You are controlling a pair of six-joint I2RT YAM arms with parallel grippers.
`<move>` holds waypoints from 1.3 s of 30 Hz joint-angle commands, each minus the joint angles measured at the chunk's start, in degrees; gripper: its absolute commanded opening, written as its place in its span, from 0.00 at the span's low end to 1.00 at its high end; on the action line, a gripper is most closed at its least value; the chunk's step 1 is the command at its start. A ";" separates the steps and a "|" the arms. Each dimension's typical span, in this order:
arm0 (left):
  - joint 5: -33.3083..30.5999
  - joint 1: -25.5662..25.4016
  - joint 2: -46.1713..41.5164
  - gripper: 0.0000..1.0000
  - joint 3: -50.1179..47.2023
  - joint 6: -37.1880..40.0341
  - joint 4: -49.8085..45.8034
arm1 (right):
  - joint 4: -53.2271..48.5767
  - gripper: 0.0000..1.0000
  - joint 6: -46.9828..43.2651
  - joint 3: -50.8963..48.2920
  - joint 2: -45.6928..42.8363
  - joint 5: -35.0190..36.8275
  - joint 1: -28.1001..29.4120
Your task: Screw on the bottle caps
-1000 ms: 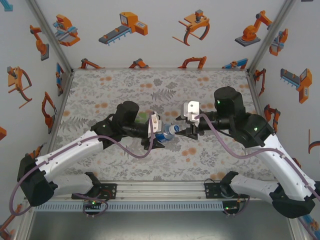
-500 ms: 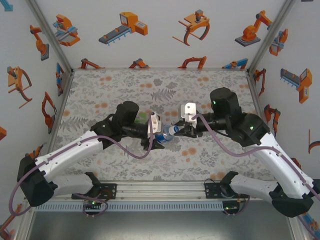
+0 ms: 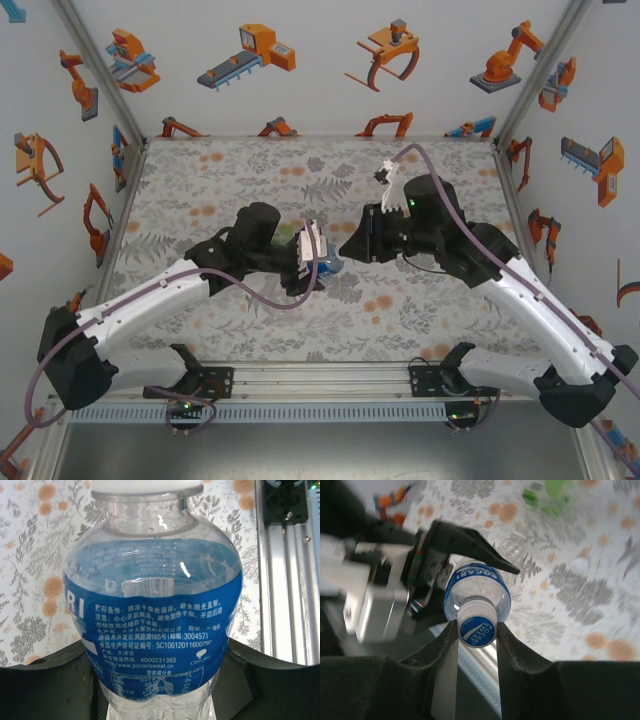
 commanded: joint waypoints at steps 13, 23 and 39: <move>4.56 -1.00 3.56 0.00 3.81 4.25 3.24 | 1.19 0.48 -8.71 3.64 -3.94 9.44 0.26; 9.71 -0.53 4.01 0.00 5.68 5.99 -0.39 | 0.00 0.51 -58.21 1.11 -9.69 -16.48 0.25; 13.30 -0.78 1.99 0.00 5.02 5.19 -0.83 | 4.28 0.48 -60.30 -5.03 -10.82 -19.56 0.24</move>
